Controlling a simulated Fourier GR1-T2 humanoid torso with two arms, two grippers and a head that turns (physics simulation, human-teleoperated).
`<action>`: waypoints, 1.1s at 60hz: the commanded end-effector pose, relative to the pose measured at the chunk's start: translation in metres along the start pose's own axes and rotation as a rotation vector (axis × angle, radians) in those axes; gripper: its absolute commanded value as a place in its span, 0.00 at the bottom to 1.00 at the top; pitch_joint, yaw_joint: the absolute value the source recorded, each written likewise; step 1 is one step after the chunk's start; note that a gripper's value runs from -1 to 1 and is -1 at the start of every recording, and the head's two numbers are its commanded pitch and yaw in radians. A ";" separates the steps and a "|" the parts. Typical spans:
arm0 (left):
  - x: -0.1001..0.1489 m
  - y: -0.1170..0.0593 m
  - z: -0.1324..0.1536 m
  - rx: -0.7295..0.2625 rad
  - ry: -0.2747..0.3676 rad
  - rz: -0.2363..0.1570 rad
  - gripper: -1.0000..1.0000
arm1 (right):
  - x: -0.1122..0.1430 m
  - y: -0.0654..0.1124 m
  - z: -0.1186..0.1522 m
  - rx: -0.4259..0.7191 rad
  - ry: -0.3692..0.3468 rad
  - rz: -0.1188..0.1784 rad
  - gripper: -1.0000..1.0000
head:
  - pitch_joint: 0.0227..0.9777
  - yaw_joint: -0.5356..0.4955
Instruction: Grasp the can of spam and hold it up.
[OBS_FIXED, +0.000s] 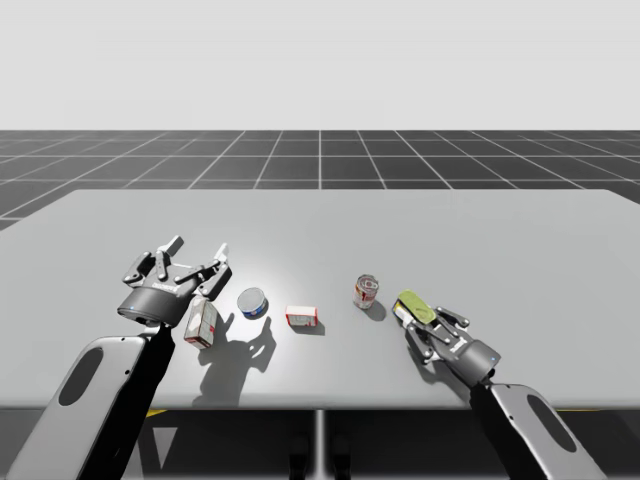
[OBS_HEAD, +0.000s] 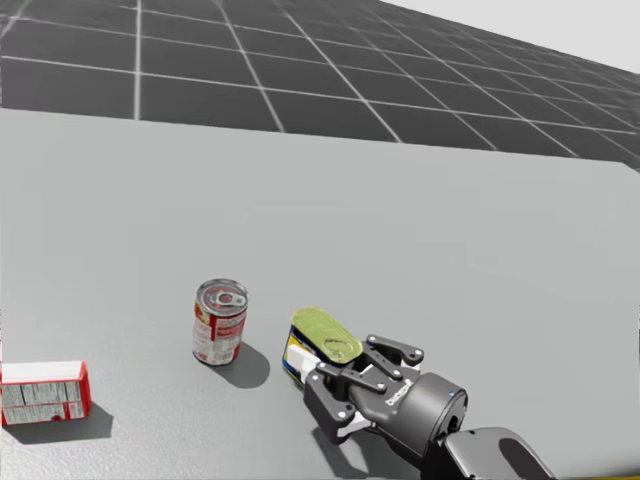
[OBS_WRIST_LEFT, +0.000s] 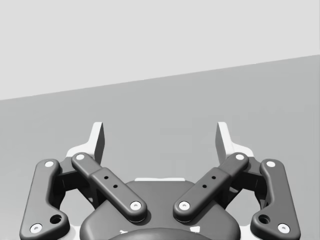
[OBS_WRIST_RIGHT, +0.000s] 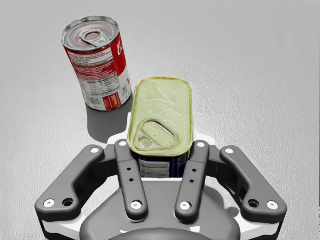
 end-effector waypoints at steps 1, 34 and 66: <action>0.000 0.000 0.000 0.000 0.001 0.000 0.00 | -0.014 -0.003 0.002 -0.077 0.038 -0.038 0.98 | 0.55 0.15; -0.001 0.000 0.000 -0.001 0.003 0.006 0.00 | 0.019 -0.002 0.008 -0.117 -0.067 0.009 0.99 | 0.44 0.13; 0.000 0.002 0.001 0.008 0.001 0.016 0.00 | 0.157 0.001 0.020 -0.242 -0.384 0.048 1.00 | 0.44 0.11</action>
